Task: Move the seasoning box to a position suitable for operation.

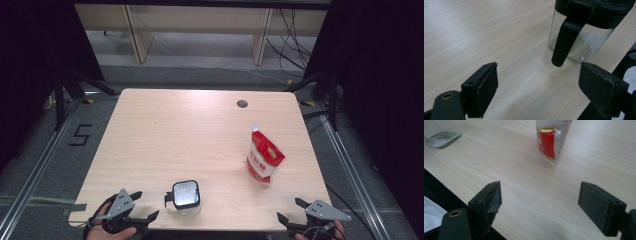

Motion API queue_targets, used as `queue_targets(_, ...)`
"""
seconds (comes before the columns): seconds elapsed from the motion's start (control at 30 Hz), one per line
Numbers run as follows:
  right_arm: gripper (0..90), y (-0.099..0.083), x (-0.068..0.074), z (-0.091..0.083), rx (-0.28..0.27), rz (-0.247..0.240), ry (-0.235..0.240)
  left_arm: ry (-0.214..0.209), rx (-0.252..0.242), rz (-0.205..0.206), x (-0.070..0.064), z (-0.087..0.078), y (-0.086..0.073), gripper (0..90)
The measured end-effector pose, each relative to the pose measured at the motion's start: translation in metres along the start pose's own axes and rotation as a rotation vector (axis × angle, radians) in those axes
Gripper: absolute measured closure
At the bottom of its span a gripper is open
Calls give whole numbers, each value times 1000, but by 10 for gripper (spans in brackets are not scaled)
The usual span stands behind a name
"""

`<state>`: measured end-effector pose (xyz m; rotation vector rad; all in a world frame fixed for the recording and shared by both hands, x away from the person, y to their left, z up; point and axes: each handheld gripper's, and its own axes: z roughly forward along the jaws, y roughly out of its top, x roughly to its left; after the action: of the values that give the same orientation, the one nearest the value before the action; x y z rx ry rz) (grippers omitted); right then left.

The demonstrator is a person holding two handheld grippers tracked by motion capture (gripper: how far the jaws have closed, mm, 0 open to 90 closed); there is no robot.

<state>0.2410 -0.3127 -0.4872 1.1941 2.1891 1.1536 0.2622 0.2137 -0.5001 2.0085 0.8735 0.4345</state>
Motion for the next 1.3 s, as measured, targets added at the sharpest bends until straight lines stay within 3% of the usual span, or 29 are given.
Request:
queue_targets(0.07,203,0,0,0,-4,-21,-9,-9,5,-19,-2,0,0,165)
queue_targets(0.1,200,1,2,-2,4,13,-8,-23,-7,-24,-4,1,0,167)
queue_targets(0.13,198,1,-1,-1,-2,-8,-10,-28,-2,7,-3,0,1,169)
queue_targets(0.17,199,1,-3,-1,-6,-27,-17,-31,-14,-5,-5,2,0,170)
queue_targets(0.2,198,0,-3,-1,-8,-2,1,-31,-14,-5,-5,2,0,173)
queue_targets(0.27,199,0,-4,0,-14,-9,-11,-37,-7,-4,-6,1,0,201)
queue_targets(0.33,203,0,0,-3,-10,35,-4,-61,-11,3,-7,2,1,260)
queue_targets(0.37,213,1,-2,-1,-20,-2,-1,-63,-9,-6,-8,1,1,257)
queue_targets(0.4,225,0,0,-1,-11,10,-3,-58,-8,21,-6,1,2,275)
queue_targets(0.43,229,1,-2,0,-14,-14,-1,-64,-17,-4,-8,2,2,299)
queue_targets(0.5,229,1,-2,0,-15,-25,2,-62,-14,18,-7,1,4,350)
queue_targets(0.6,230,1,-1,0,-10,-15,9,-70,-27,10,-10,3,4,395)
queue_targets(0.63,229,1,1,0,6,5,8,-66,-3,41,-11,4,5,393)
queue_targets(0.7,230,0,1,1,10,8,15,-71,-6,53,-12,5,5,391)
queue_targets(0.73,232,0,-1,2,3,-24,19,-70,-9,79,-12,8,5,395)
queue_targets(0.83,232,1,1,2,9,4,18,-64,-11,55,-13,11,6,423)
queue_targets(0.87,233,0,-1,3,6,-28,20,-68,-12,64,-12,14,9,454)
queue_targets(0.9,233,0,-1,3,6,-28,20,-68,-12,64,-12,14,9,467)
queue_targets(0.93,235,0,-1,4,4,-26,23,-74,-3,118,-10,18,11,490)
queue_targets(1.07,236,1,-1,4,-2,-36,22,-76,-5,125,-13,22,12,570)
queue_targets(1.1,238,0,0,5,10,-21,43,-77,-2,142,-13,25,13,588)
queue_targets(1.2,240,1,2,5,19,-15,40,-89,11,145,-15,27,15,635)
queue_targets(1.3,249,1,3,5,9,-31,42,-71,22,186,-16,26,17,706)
